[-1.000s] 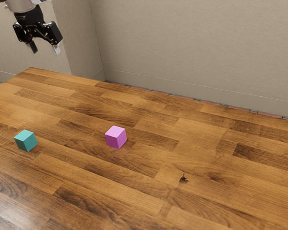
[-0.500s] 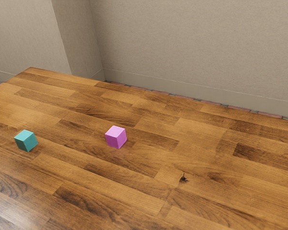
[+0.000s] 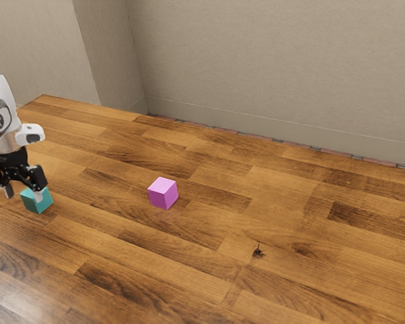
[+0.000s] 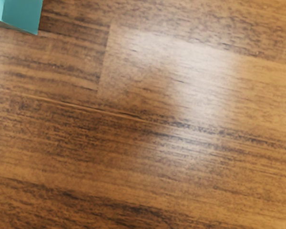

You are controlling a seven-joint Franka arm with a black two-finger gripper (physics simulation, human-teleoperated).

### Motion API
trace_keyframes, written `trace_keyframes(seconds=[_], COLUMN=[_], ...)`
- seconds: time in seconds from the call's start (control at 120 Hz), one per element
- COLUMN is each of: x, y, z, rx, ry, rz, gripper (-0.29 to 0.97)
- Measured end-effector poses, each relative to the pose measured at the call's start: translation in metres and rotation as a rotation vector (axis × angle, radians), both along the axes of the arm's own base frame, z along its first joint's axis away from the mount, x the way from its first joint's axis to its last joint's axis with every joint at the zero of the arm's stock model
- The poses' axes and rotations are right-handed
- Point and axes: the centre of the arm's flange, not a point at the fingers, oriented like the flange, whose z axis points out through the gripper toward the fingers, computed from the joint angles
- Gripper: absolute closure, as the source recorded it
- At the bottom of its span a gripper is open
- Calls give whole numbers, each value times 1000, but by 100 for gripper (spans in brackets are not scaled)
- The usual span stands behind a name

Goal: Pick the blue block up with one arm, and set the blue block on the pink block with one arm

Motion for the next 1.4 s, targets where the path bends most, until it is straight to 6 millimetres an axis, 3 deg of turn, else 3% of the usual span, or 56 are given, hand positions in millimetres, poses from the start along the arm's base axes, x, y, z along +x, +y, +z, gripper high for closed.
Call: trace_keyframes(seconds=[0.183, 0.342, 0.408, 0.55, 0.633, 0.758, 0.85, 1.4], x=[17, 20, 21, 34, 54, 71, 74, 77], y=[15, 76, 89, 101, 107, 121, 129, 144], z=[-25, -27, -37, -56, -72, -72, -72, -115], rx=[10, 23, 17, 1, -28, -22, -15, -23], ry=[-16, -71, -72, -76, -100, -140, -150, -102], rz=[-91, -99, -127, -214, -273, -335, -351, -284], gripper=[0, 0, 0, 0, 0, 0, 0, 0])
